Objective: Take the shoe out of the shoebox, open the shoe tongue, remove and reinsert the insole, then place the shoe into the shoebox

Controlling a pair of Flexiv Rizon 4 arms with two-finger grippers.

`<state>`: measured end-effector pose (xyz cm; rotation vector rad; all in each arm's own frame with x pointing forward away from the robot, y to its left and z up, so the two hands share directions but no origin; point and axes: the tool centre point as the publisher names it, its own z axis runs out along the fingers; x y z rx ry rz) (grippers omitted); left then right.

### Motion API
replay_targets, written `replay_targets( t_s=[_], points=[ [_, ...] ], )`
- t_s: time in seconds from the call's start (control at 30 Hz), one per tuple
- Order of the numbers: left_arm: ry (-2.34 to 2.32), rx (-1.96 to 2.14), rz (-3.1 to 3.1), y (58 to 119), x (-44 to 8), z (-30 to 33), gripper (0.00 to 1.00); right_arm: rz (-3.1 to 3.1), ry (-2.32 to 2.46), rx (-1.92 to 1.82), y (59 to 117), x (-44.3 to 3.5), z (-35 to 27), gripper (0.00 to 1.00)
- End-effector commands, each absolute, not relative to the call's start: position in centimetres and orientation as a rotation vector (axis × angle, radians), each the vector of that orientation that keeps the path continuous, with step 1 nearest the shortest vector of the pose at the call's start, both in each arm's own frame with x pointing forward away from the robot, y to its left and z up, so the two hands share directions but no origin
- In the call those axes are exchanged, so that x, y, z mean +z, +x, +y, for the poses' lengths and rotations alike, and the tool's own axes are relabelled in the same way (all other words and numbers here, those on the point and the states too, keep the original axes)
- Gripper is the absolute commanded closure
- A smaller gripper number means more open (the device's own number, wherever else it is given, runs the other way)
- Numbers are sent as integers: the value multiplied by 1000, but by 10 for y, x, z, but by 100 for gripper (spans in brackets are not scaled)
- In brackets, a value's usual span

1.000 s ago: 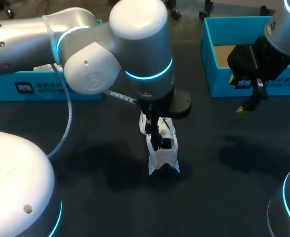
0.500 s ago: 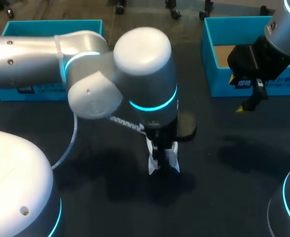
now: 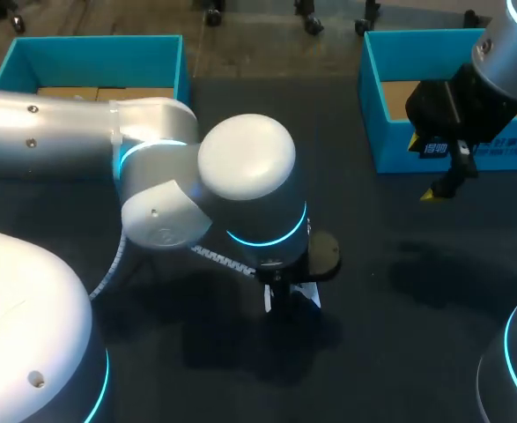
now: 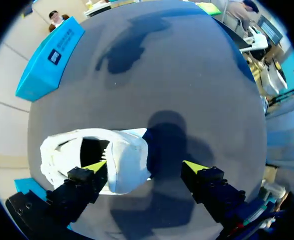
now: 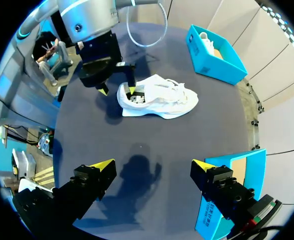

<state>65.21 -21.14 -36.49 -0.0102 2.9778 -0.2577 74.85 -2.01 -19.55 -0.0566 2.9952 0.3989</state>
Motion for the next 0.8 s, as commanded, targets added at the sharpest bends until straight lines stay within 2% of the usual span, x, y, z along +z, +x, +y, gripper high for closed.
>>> replay_targets(
  t_s=[0.03, 0.3, 0.43, 0.47, 0.57, 0.63, 0.8],
  points=[
    [-37, -246, 2979, 659, -380, -215, 11, 2996, -55, 397, 749, -196, -20, 0],
    [-81, -231, 2985, 665, -388, -215, 15, 2996, -55, 397, 749, -196, -20, 0],
    [-108, -229, 2994, 668, -389, -216, 22, 2996, -55, 397, 749, -196, -20, 0],
    [-109, -226, 2992, 668, -391, -218, 28, 2996, -55, 397, 749, -196, -20, 0],
    [-132, -215, 2995, 667, -393, -220, 36, 2996, -55, 397, 749, -196, -20, 0],
    [-150, -207, 2997, 668, -393, -221, 51, 2996, -55, 397, 749, -196, -20, 0],
    [-155, -172, 3008, 668, -395, -219, 56, 2996, -55, 397, 749, -196, -20, 0]
  ],
)
